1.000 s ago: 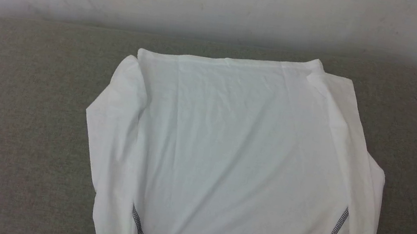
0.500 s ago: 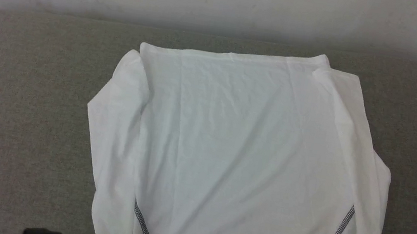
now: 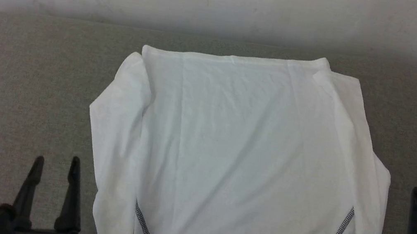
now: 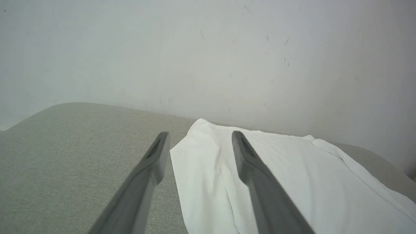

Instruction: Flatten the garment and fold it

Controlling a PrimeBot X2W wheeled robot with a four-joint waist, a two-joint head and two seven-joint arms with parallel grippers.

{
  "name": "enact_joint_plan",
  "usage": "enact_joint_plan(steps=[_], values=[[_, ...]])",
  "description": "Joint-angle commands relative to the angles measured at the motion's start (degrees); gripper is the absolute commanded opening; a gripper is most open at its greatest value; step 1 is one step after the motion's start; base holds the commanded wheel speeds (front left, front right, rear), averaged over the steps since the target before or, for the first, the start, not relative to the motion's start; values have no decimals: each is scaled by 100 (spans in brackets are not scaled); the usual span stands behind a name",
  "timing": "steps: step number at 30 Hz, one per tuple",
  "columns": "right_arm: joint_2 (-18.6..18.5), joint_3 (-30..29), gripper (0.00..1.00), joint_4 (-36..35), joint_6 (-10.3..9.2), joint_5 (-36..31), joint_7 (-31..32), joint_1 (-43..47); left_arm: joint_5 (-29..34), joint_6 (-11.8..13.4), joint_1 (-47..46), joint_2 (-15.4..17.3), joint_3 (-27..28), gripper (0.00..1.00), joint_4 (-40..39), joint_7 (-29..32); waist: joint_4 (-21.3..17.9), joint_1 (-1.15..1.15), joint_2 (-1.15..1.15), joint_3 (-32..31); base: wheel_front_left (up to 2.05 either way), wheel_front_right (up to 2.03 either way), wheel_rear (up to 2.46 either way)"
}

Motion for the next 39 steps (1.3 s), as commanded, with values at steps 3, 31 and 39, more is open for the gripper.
enact_joint_plan(steps=[3, 31, 39], values=[[3, 173, 100, 452, -4, -337, -558, 7, 545, -2, -57, -581, 0, 100, 463, -50, 11, -1, 0, -38, 0, 0, 0], [3, 444, 100, 814, -4, -207, -1151, -977, 508, -2363, -4547, 950, 155, 100, 1820, 3416, 15, -1, 0, 1852, 0, 0, 0], [3, 504, 100, 767, -4, -246, -1099, -1214, 34, -2867, -5603, 1263, -431, 100, 2692, 4538, -144, -1, 0, 2325, 0, 0, 0]])
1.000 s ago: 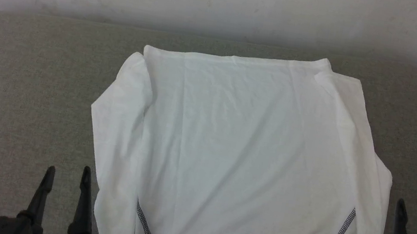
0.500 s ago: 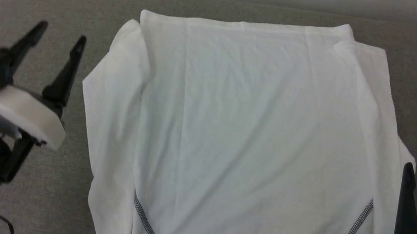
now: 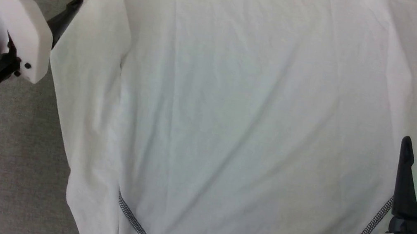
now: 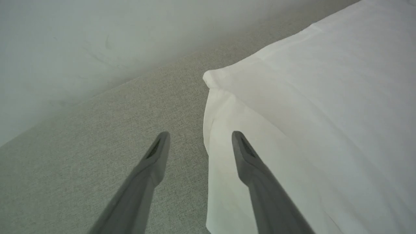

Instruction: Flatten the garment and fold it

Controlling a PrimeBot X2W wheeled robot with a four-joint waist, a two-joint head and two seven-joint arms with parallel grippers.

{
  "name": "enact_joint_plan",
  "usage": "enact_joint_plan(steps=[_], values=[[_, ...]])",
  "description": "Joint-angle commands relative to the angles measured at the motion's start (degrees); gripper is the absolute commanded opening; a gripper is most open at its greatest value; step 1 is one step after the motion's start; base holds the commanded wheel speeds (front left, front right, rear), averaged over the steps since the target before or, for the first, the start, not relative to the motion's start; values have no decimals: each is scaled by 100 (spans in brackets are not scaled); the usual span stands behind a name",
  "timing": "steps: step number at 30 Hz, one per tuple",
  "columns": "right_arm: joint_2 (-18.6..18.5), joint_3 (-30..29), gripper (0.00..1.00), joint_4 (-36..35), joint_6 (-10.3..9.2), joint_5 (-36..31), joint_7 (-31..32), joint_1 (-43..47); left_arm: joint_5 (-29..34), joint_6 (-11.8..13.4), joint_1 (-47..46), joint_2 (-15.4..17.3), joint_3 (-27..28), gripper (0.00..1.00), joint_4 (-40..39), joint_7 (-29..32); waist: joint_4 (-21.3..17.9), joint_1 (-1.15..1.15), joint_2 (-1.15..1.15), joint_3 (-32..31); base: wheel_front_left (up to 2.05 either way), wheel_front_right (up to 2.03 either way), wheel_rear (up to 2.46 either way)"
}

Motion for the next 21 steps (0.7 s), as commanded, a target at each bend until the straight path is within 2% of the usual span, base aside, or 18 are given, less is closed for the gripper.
enact_joint_plan(steps=[1, 8, 18, 19, 20, 21], values=[[2, -7, 100, -35, -4, -20, 12, -102, -62, -44, -128, 60, -78, 100, 59, 69, -130, -2, 0, 271, 0, 0, 0], [2, -37, 100, -121, -4, -27, 85, -148, -304, -84, -550, 240, -533, 100, 376, 257, -187, -2, 0, 489, 0, 0, 0], [2, -15, 100, -213, -4, -19, 166, -195, -414, -88, -818, 430, -943, 100, 875, 84, -284, -2, 0, 695, 0, 0, 0], [2, -19, 100, -217, -4, -15, 171, -195, -460, -88, -804, 420, -965, 86, 936, 62, -289, -2, 0, 705, 0, 0, 0], [2, -25, 100, -216, -4, -11, 175, -195, -508, -88, -786, 418, -1012, 34, 972, 44, -293, -2, 0, 708, 0, 0, 0], [2, -31, 100, -213, -4, -10, 177, -193, -568, -88, -767, 418, -1047, 0, 1001, 25, -292, -2, 0, 704, 0, 0, 0]])
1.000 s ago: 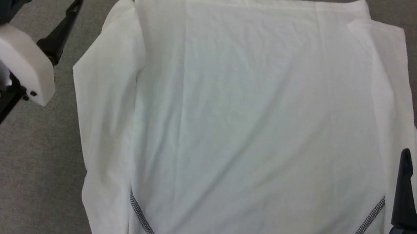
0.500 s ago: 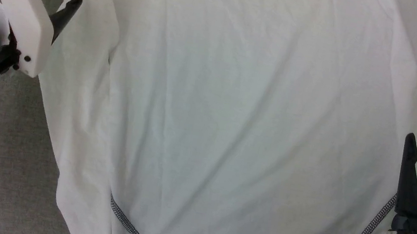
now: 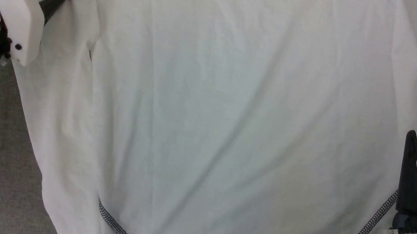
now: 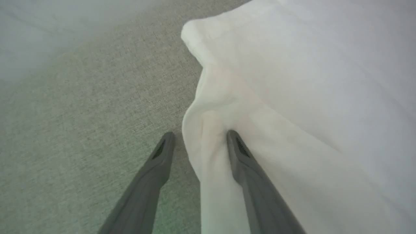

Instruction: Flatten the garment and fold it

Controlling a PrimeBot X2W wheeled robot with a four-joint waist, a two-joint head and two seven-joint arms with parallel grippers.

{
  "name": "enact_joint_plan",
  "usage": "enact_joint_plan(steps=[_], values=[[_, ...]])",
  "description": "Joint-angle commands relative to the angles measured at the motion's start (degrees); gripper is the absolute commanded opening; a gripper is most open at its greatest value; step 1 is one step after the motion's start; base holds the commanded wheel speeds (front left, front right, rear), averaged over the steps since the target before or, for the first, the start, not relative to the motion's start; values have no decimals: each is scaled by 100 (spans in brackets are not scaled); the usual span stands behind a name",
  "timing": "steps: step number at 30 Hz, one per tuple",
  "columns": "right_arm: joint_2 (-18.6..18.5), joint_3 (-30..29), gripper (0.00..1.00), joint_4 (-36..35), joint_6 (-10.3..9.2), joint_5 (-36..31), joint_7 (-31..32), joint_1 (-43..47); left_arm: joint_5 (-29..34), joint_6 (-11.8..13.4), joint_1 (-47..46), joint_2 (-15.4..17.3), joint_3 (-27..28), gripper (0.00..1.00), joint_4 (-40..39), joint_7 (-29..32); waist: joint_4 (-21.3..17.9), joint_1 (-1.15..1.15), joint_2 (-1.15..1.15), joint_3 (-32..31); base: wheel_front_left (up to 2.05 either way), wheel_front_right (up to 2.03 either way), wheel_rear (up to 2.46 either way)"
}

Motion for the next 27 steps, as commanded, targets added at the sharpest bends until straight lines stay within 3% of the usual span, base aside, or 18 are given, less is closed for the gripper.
enact_joint_plan(steps=[1, 7, 16, 23, 27], values=[[2, -25, 100, -21, -4, -6, 21, -93, -73, -36, 116, 12, -140, 0, 170, 40, 6, 0, 0, -18, 0, 0, 0], [2, -6, 100, 89, -4, -6, 40, -75, -206, -37, 195, 93, -124, 0, 290, -329, 76, 0, 0, -366, 0, 0, 0], [2, 9, 100, 382, -4, 125, 28, 122, -279, 45, 608, 292, 191, 0, 38, -1175, 187, 0, 0, -1407, 0, 0, 0], [2, -99, 100, 582, -4, 343, -21, 470, -592, 459, 1669, 1004, 760, 0, -629, -1525, 242, 0, 0, -2182, 0, 0, 0], [2, -150, 100, 659, -4, 430, -52, 644, -894, 906, 2656, 1444, 1256, 0, -1215, -1762, 307, 0, 0, -2458, 0, 0, 0]])
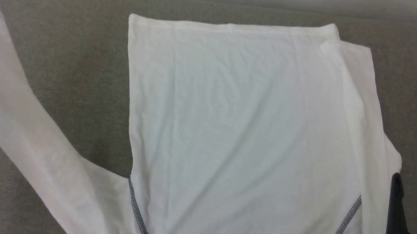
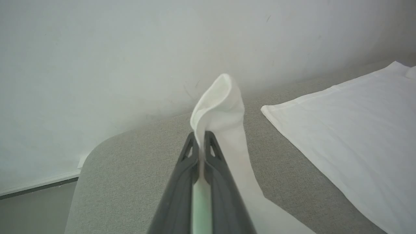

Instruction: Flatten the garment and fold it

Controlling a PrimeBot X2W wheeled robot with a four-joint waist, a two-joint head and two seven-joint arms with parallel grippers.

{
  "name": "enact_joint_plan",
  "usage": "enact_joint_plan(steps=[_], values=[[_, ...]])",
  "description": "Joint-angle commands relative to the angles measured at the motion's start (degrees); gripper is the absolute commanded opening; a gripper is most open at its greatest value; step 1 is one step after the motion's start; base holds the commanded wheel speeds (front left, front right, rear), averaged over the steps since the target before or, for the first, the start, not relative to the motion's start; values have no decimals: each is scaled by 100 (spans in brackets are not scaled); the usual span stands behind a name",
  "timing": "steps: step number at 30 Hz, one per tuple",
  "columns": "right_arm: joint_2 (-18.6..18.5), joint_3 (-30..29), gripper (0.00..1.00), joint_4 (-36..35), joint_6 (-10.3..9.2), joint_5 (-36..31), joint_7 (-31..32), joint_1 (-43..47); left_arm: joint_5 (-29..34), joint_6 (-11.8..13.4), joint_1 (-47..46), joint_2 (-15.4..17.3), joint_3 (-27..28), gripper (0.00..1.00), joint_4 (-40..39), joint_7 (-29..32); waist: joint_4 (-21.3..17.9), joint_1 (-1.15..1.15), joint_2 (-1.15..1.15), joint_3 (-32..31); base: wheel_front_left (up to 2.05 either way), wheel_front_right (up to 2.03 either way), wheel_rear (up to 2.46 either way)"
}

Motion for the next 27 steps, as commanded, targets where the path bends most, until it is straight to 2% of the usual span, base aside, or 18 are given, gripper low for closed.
enact_joint_plan(steps=[1, 4, 7, 13, 17, 20, 22, 25, 27], values=[[4, -19, 100, 3, -4, 54, -21, 76, -133, 205, 458, 118, 188, 0, -247, -112, 139, 2, 0, -507, 0, 0, 0], [4, -41, 100, 12, -4, 119, -19, 169, -346, 626, 1351, 276, 565, 0, -743, -322, 202, 2, 0, -655, 0, 0, 0], [4, -61, 100, 37, -4, 173, -33, 244, -516, 1032, 2247, 301, 937, 0, -1172, -575, 253, 2, 0, -782, 0, 0, 0], [4, -98, 100, 95, -4, 239, -39, 358, -685, 1443, 3421, 246, 1451, 0, -1683, -921, 322, 2, 0, -983, 0, 0, 0], [4, -180, 100, 57, -4, 250, -19, 393, -973, 1453, 3716, 91, 1633, 0, -2406, -975, 341, 2, 0, -1104, 0, 0, 0], [4, -277, 100, 6, -4, 256, -17, 372, -1122, 1425, 3579, 81, 1537, 0, -3024, -793, 320, 2, 0, -1146, 0, 0, 0], [4, -367, 100, -29, -4, 255, -11, 351, -1094, 1445, 3336, 127, 1337, 0, -3380, -590, 297, 2, 0, -1161, 0, 0, 0], [4, -531, 100, -82, -4, 246, 4, 319, -1040, 1474, 2737, 27, 834, 0, -3849, -231, 237, 2, 0, -1174, 0, 0, 0], [4, -665, 100, -118, -4, 237, 11, 290, -928, 1490, 2220, -183, 353, 0, -4053, 42, 183, 2, 0, -1171, 0, 0, 0]])
